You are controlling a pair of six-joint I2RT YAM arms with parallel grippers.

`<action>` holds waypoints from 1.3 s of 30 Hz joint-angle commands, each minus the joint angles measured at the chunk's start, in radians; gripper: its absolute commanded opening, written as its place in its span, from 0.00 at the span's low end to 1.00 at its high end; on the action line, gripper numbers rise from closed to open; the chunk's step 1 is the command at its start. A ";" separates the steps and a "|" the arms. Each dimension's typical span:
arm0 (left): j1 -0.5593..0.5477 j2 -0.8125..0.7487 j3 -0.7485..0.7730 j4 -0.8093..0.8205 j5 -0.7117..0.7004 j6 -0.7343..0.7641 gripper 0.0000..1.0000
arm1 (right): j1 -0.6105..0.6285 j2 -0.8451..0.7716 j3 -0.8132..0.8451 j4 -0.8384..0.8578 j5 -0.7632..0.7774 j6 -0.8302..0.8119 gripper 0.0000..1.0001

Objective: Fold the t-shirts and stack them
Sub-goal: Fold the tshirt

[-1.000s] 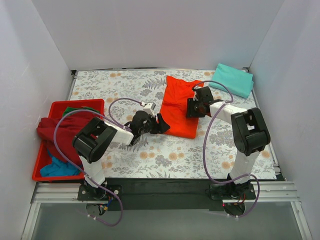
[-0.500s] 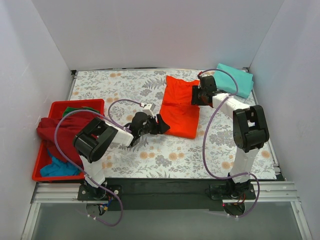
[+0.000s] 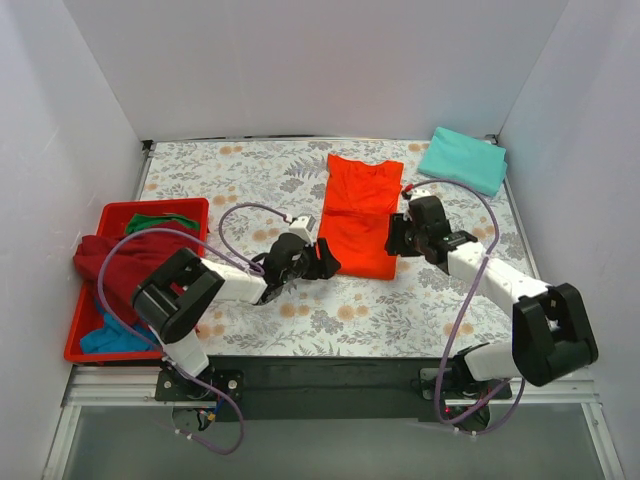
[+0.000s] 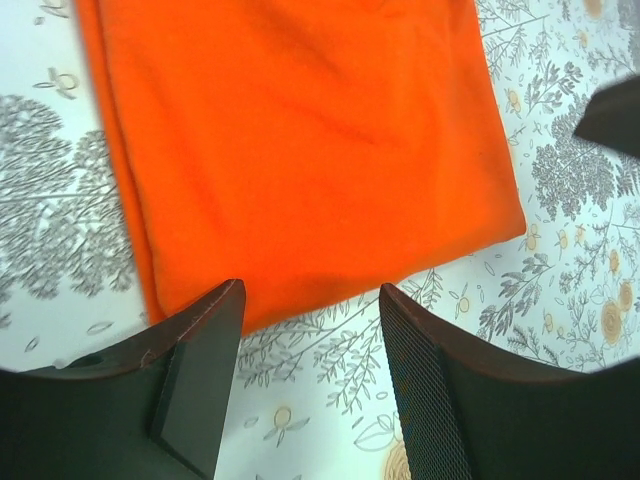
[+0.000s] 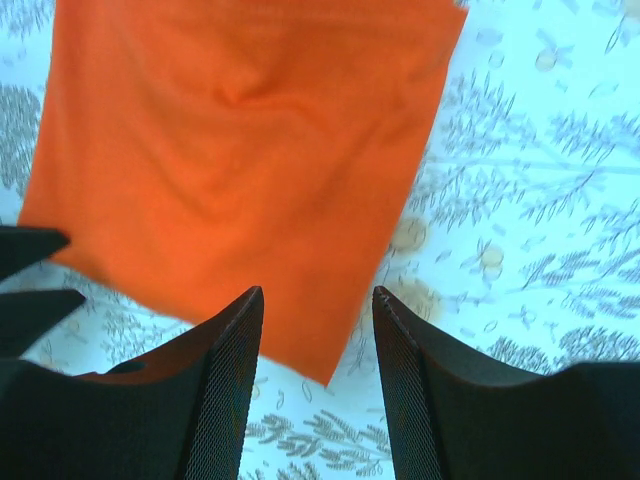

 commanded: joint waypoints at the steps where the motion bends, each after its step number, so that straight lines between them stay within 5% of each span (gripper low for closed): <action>1: -0.005 -0.110 -0.018 -0.121 -0.111 -0.009 0.55 | 0.023 -0.077 -0.101 0.024 0.006 0.058 0.55; 13: -0.005 -0.172 -0.009 -0.253 -0.256 0.003 0.55 | 0.060 -0.070 -0.214 0.090 -0.014 0.126 0.45; 39: -0.004 -0.118 0.036 -0.324 -0.278 0.014 0.54 | 0.098 0.030 -0.250 0.124 0.021 0.155 0.35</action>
